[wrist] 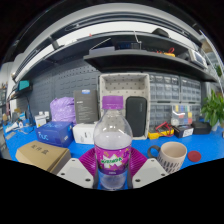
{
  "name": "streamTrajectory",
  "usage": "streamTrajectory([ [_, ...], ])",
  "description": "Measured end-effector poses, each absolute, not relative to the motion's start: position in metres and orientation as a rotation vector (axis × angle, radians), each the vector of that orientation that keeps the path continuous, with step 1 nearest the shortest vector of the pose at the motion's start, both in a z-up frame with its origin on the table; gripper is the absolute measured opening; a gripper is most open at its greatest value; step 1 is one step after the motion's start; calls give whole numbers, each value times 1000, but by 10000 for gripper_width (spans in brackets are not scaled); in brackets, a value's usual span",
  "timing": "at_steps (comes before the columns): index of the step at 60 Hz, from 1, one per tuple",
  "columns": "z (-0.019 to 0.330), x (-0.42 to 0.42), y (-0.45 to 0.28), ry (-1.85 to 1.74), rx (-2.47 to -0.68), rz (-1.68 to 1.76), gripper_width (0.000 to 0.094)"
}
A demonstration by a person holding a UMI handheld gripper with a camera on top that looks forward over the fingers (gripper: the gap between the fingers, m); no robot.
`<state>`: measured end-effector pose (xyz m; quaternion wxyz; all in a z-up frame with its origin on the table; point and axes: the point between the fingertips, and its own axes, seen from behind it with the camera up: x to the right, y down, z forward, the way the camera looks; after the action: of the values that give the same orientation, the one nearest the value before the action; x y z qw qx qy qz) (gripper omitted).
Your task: Pour water
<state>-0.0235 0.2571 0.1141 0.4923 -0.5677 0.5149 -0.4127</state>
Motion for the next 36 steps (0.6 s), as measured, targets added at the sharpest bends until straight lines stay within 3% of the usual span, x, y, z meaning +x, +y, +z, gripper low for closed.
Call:
streamTrajectory([
  [12, 121, -12, 243, 1422, -1193, -709, 394],
  [36, 151, 29, 205, 1719, -322, 63, 399],
])
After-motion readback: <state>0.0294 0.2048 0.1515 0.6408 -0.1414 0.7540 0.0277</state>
